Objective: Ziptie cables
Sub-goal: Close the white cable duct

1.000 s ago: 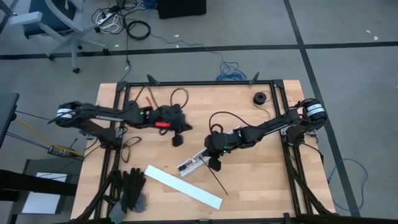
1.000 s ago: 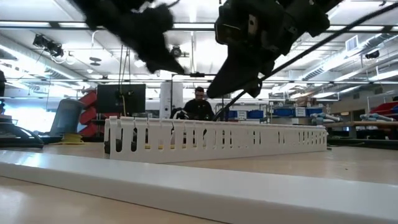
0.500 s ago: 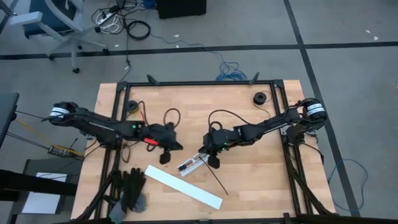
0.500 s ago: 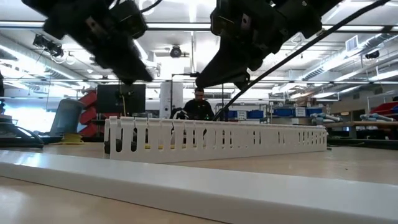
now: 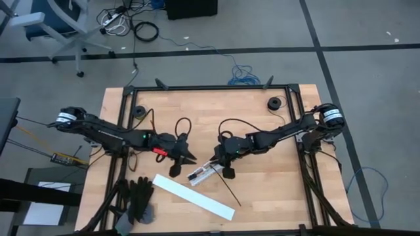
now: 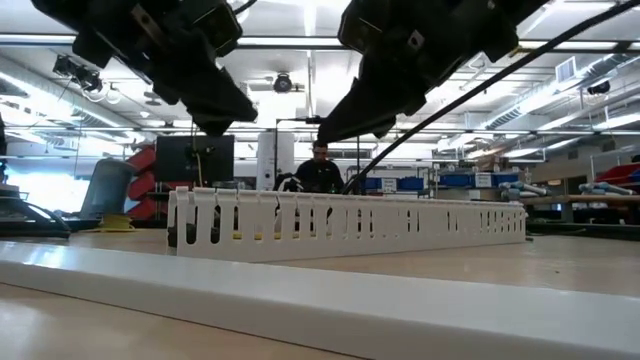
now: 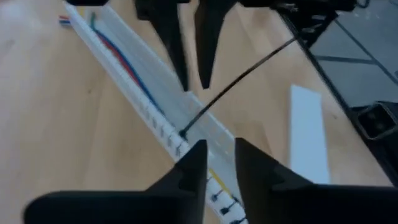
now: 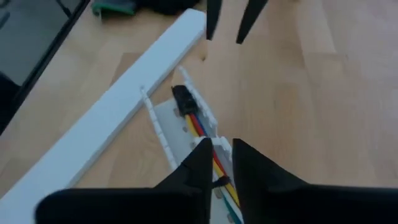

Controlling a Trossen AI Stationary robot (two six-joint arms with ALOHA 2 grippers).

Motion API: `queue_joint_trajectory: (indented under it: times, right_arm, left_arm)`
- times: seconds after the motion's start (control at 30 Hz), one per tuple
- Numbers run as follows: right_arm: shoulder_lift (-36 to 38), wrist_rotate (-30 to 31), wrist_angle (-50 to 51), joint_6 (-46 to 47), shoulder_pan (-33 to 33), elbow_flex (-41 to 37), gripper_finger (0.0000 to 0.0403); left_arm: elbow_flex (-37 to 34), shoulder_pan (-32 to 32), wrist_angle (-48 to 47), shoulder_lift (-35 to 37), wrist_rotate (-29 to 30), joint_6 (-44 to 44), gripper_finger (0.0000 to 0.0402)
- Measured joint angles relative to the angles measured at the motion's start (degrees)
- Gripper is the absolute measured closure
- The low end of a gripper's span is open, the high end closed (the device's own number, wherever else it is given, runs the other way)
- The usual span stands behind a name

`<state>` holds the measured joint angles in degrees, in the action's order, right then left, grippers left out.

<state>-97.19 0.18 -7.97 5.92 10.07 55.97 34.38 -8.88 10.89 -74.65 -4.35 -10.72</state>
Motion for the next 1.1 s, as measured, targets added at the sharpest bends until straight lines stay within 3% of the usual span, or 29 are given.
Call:
queue_joint_trajectory:
  times: [0.27,0.43,0.53,0.67,0.87,1.1]
  right_arm:
    - [0.0,0.1,0.3,-3.5,-1.1,0.4,0.0259]
    - [-1.9,0.0,9.8,-8.7,-3.4,5.1,0.0223]
    - [-3.8,-2.3,15.7,-12.1,-5.1,9.5,0.0227]
    - [-7.5,-9.0,22.9,-14.9,-7.9,15.6,0.0262]
    - [-11.9,-10.9,29.2,-17.5,-8.8,21.0,0.0314]
    - [-12.8,-11.6,30.0,-16.2,-6.7,22.0,0.0326]
  left_arm:
    - [0.1,-0.9,1.3,0.0,0.2,-0.1,0.0240]
    - [0.1,-0.5,-2.0,0.0,6.6,1.7,0.0205]
    - [0.0,-0.5,-4.1,0.0,10.5,4.3,0.0205]
    - [0.0,0.0,-7.7,0.1,14.9,6.0,0.0211]
    - [0.1,0.6,-11.3,0.1,15.3,5.7,0.0220]
    - [0.1,0.6,-12.5,0.1,15.3,5.3,0.0225]
